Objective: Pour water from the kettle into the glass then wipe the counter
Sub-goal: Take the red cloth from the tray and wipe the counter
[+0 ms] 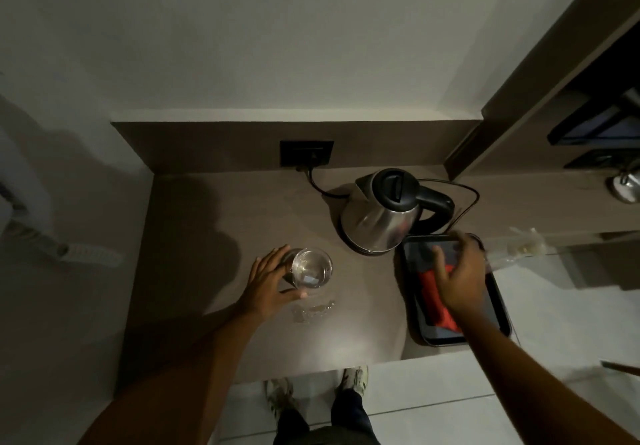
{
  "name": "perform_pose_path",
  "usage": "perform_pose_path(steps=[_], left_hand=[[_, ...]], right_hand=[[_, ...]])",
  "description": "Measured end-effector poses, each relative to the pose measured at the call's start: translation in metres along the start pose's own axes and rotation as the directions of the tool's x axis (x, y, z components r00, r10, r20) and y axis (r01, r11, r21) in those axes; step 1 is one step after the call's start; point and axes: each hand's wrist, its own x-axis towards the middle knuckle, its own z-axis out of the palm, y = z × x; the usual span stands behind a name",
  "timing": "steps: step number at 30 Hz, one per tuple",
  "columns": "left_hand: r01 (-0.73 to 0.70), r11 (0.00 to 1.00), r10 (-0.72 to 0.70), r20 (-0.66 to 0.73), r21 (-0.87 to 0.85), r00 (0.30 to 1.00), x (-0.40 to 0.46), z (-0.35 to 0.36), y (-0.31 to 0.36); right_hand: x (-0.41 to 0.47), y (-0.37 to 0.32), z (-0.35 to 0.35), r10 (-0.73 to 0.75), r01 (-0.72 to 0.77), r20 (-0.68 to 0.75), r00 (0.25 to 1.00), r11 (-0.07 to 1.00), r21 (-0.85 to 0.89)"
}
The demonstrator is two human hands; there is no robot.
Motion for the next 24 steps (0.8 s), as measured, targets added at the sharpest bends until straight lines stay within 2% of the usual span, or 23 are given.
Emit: perform_pose_path(steps=[3, 6, 9, 13, 18, 20, 24], left_hand=[[0.004, 0.998, -0.006, 0.041, 0.058, 0.999, -0.002, -0.004, 0.002], [-0.002, 0.989, -0.009, 0.08, 0.147, 0.997, -0.006, -0.008, 0.007], [0.002, 0.976, -0.028, 0.116, 0.216, 0.993, -0.01, -0.012, 0.011], [0.032, 0.975, -0.06, 0.119, 0.219, 0.991, -0.016, -0.017, 0.017], [0.103, 0.971, -0.105, 0.001, 0.214, 0.994, -0.042, -0.026, 0.002], [0.119, 0.937, -0.108, -0.051, 0.327, 0.993, -0.058, -0.034, -0.018], [0.142, 0.823, -0.16, -0.016, 0.55, 0.987, -0.094, -0.048, -0.057]], right_hand=[[-0.039, 0.037, 0.009, 0.124, -0.043, 0.222, 0.967, 0.94, -0.338], [-0.054, 0.07, 0.011, 0.217, -0.032, 0.372, 0.902, 0.896, -0.443], [-0.048, 0.082, 0.011, 0.211, -0.004, 0.416, 0.884, 0.895, -0.447], [-0.039, 0.069, 0.008, 0.194, 0.022, 0.421, 0.886, 0.89, -0.455], [-0.07, 0.03, 0.016, 0.024, 0.04, 0.327, 0.945, 0.981, -0.19], [-0.087, 0.008, 0.031, -0.03, 0.076, 0.348, 0.937, 0.99, -0.118], [-0.106, -0.029, 0.065, -0.143, 0.205, 0.387, 0.911, 0.971, -0.122]])
